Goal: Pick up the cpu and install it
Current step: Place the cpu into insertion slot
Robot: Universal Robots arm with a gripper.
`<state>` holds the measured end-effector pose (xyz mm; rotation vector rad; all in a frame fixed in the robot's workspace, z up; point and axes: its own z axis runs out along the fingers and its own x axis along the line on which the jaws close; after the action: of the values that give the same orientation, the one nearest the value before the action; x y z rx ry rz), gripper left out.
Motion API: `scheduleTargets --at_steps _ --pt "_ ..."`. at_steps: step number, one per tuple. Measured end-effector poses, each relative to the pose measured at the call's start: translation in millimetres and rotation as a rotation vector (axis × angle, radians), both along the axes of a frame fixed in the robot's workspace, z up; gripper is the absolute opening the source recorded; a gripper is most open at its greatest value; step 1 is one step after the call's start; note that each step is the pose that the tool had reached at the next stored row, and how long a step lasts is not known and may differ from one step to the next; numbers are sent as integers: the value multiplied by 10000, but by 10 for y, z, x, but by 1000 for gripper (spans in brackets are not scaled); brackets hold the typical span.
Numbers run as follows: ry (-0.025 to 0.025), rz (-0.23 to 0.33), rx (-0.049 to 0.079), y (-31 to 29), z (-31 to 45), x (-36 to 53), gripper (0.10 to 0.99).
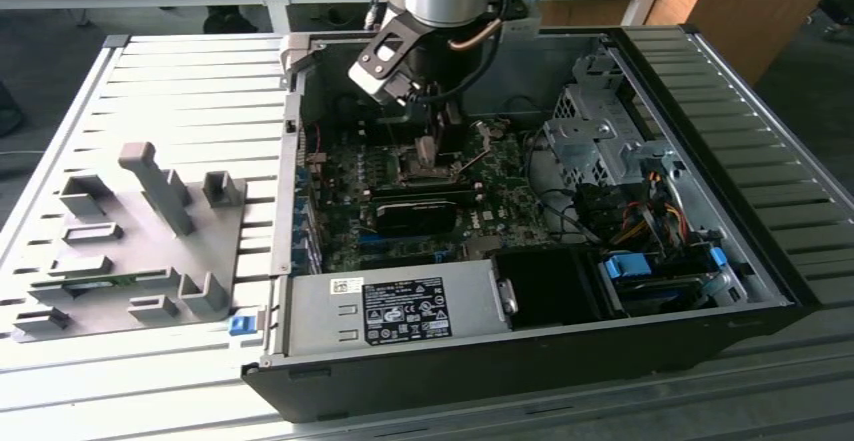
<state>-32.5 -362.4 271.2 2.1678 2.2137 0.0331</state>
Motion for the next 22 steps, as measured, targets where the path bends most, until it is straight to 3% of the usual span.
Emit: scheduleTargets --at_steps 7,12,14,22 --pt "0 -98 -7 160 -20 2 529" --pt "1 -180 113 189 -84 2 529" --pt "1 -201 120 207 -134 6 529" --pt "1 -212 113 247 -194 5 529"
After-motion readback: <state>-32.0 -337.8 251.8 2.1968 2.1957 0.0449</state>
